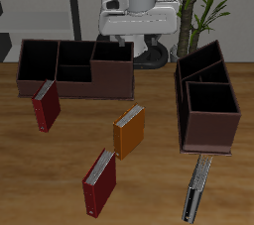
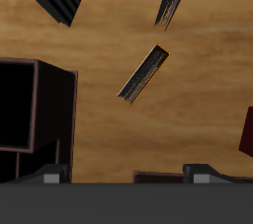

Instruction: Place the striped book into the left desk caddy's left compartment

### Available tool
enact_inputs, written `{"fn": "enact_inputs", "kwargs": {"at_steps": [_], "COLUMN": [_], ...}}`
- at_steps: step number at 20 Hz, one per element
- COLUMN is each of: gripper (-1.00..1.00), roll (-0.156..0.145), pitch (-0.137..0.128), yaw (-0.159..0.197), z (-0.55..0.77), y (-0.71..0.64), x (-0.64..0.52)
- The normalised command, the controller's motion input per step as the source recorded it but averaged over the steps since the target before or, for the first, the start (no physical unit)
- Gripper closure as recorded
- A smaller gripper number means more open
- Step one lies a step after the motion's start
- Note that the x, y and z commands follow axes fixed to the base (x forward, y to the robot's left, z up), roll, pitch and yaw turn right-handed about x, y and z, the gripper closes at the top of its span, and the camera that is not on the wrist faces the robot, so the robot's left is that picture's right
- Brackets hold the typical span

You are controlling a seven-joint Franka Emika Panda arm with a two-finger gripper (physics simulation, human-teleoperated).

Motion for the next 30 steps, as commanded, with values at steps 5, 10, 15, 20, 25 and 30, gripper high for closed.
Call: {"fn": "enact_inputs", "kwargs": {"at_steps": [5, 10, 15, 20, 25, 30], "gripper": [-1.00, -1.00, -1.00, -1.00, -1.00, -1.00], "roll": [0.008, -0.035, -0.047, -0.021, -0.002, 0.010], "pitch": [-0.008, -0.011, -0.022, 0.002, -0.010, -0.016], "yaw": [-0.008, 0.007, 0.013, 0.012, 0.018, 0.004], "z": [0.05, 0.11, 0.13, 0.04, 0.03, 0.01], "y": [0.08, 0.15, 0.24, 0.31, 0.21, 0.15], "x": [0.13, 0.36, 0.45, 0.52, 0.47, 0.40]}}
